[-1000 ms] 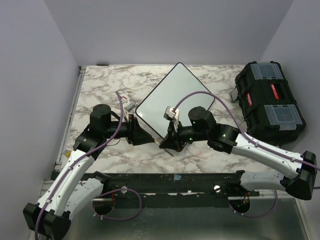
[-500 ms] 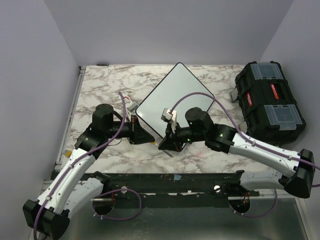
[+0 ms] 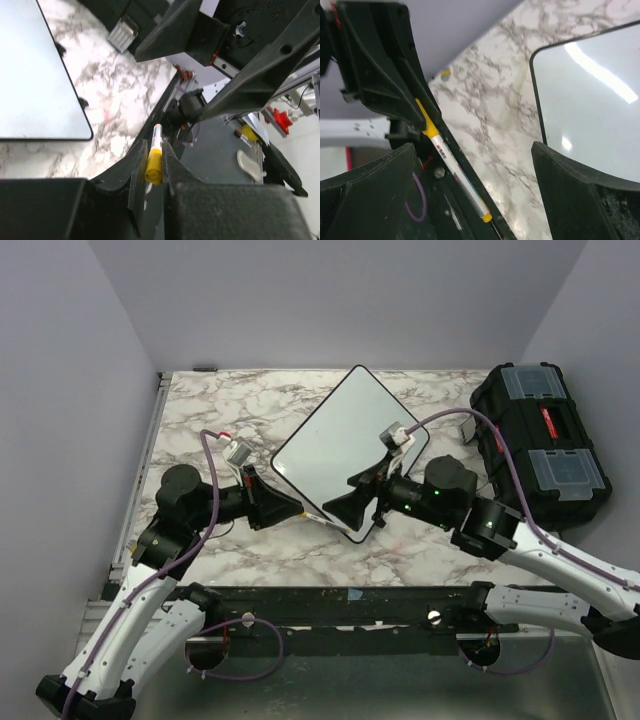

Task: Write a sentence on the whiteboard
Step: Pass from the right arm to the left, then open the pen cap from the whiteboard marker.

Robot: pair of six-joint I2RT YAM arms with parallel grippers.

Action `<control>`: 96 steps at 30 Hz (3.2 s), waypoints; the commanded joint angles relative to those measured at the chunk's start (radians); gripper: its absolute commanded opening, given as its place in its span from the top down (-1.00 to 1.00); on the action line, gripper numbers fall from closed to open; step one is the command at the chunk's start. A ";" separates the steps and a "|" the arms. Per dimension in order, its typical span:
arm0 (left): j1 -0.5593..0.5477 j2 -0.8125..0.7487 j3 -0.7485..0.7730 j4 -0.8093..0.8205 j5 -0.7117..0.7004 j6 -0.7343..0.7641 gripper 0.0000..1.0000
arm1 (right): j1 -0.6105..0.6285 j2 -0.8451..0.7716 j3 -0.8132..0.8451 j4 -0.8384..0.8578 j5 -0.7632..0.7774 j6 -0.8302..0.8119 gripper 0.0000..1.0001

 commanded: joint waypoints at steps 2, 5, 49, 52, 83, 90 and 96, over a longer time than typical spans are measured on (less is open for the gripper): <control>-0.003 -0.087 -0.052 0.222 -0.124 -0.119 1.00 | 0.001 -0.104 -0.047 0.108 0.135 0.182 -1.00; -0.003 -0.120 -0.110 0.387 -0.121 -0.181 1.00 | 0.001 -0.124 -0.059 0.163 0.082 0.252 -1.00; -0.003 -0.026 -0.193 0.976 -0.093 -0.501 1.00 | -0.017 -0.064 -0.091 0.570 -0.277 0.366 0.10; -0.003 -0.027 -0.184 0.941 -0.078 -0.483 1.00 | -0.020 -0.061 -0.086 0.570 -0.287 0.360 0.11; -0.005 0.027 -0.184 0.907 -0.045 -0.440 1.00 | -0.022 -0.011 -0.078 0.631 -0.350 0.379 0.77; -0.005 0.025 -0.186 0.890 -0.047 -0.429 1.00 | -0.022 -0.007 -0.085 0.642 -0.353 0.379 0.99; -0.005 -0.010 -0.191 0.836 -0.081 -0.397 1.00 | -0.021 -0.028 -0.105 0.622 -0.319 0.370 0.99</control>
